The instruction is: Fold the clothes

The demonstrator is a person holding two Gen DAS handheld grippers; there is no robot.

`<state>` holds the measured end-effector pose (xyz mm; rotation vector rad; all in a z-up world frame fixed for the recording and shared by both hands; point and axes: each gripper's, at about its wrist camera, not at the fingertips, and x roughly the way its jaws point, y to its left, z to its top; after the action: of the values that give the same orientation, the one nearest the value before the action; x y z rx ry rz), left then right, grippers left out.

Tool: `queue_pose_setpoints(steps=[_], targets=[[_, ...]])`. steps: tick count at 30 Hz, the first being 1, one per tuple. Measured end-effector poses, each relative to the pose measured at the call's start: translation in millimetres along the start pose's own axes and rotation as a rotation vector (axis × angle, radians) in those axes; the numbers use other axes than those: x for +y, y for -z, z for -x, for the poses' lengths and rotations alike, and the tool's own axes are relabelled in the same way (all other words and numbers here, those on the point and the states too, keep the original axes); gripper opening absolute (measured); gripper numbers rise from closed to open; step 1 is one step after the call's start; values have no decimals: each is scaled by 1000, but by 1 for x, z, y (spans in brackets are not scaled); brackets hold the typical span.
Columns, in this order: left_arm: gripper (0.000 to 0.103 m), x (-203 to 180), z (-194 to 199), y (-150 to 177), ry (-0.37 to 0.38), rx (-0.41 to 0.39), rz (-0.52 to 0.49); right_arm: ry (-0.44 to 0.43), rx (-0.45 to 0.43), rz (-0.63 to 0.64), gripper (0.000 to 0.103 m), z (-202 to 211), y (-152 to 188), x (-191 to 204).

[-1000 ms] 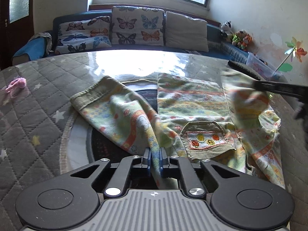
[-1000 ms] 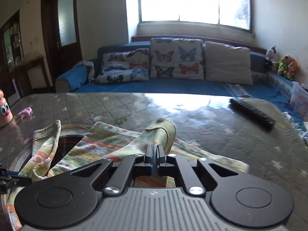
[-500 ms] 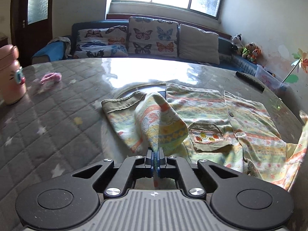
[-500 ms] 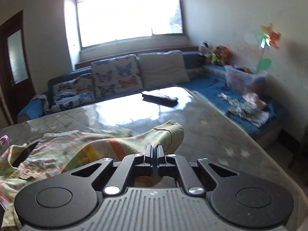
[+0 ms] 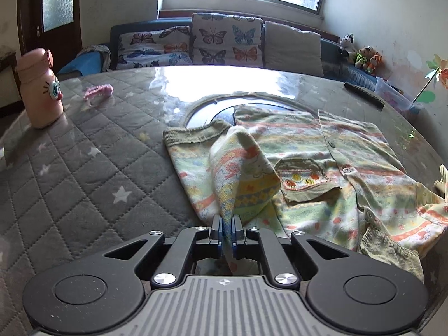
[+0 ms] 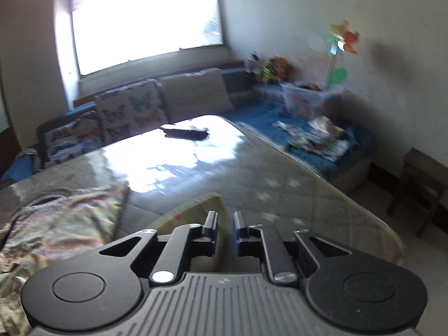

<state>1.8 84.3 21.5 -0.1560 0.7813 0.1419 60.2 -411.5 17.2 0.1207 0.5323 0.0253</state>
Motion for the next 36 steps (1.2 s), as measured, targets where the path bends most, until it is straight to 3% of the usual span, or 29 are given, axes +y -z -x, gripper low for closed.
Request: queue_pose_setpoints(steps=[4,7,9,14,23,27,31,33,36], targets=[[11,-3,7,-3,-8,-29,-24,-125,-19,66,25,-12,-14,37],[14,-2,10,-4,-8,-41,-27,-241,43,121,30,-37,-17,75],[16,-2,12,-5,-11,-51,-36,-256,88,181,33,-53,-12,94],[28,-3,15,-9,-19,-78,-58,-159,184,238,33,-71,12,102],[34,-13,8,-17,13,-94,-95,99,225,119,36,-28,46,20],[37,-20,5,-17,27,-90,-115,124,217,65,36,-17,53,3],[41,-22,6,-18,27,-92,-118,100,147,63,37,-9,38,6],[41,-21,6,-18,23,-93,-115,86,112,74,43,-10,24,8],[42,-21,7,-17,18,-95,-111,132,89,51,46,-19,14,0]])
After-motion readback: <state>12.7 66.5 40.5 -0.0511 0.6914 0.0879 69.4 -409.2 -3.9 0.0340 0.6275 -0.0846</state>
